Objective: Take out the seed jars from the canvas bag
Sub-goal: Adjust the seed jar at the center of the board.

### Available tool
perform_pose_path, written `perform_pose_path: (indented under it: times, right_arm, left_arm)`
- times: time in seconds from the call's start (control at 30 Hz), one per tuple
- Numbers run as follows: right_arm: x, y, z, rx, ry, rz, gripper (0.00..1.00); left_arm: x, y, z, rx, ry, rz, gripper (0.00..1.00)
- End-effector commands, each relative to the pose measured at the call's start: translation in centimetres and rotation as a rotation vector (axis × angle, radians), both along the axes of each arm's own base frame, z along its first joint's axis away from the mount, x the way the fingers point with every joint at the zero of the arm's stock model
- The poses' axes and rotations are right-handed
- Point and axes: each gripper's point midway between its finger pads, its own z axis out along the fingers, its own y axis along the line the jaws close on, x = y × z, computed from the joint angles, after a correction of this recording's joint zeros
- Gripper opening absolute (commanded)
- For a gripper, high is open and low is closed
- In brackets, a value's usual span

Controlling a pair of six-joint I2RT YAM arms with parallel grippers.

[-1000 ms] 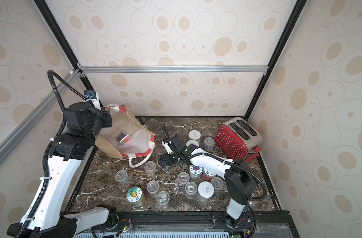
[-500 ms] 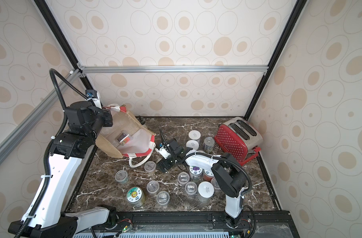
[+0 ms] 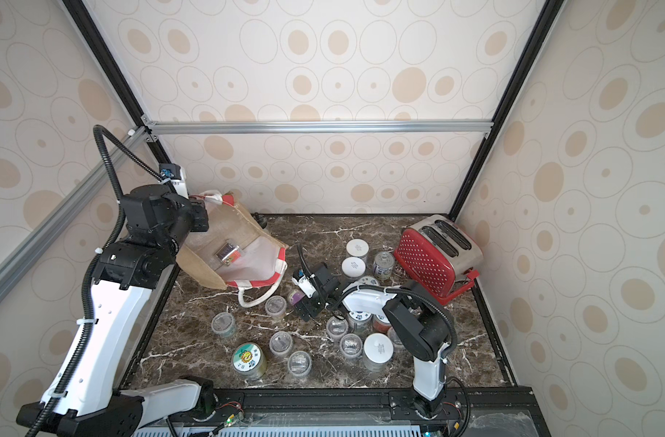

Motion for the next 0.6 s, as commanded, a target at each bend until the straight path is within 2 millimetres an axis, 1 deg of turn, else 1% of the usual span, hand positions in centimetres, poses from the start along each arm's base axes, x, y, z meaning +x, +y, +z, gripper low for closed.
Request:
perform_pose_path:
  times: [0.0,0.1,0.23,0.43,0.57]
  right_arm:
    - [0.3,0.0,-1.6,-0.021,0.005,-0.023,0.95]
    - [0.2,0.0,-2.6,-0.03,0.027,-0.032,0.93]
    - [0.1,0.1,-2.6,-0.016,0.044,-0.048,0.85]
    - [0.4,0.4,-0.1,0.032,0.013,-0.061,0.79]
    - [0.4,0.5,0.9,0.05,0.006,-0.057,0.74]
  left_arm:
    - [-0.6,0.4,3.4,-0.036,-0.1,0.007,0.0]
    - [-0.6,0.3,3.4,-0.036,-0.097,0.004,0.0]
    - [-0.6,0.3,3.4,-0.031,-0.095,0.003,0.0]
    - [-0.5,0.2,3.2,-0.032,-0.091,-0.002,0.0]
    - [-0.5,0.1,3.1,-0.035,-0.091,-0.007,0.0]
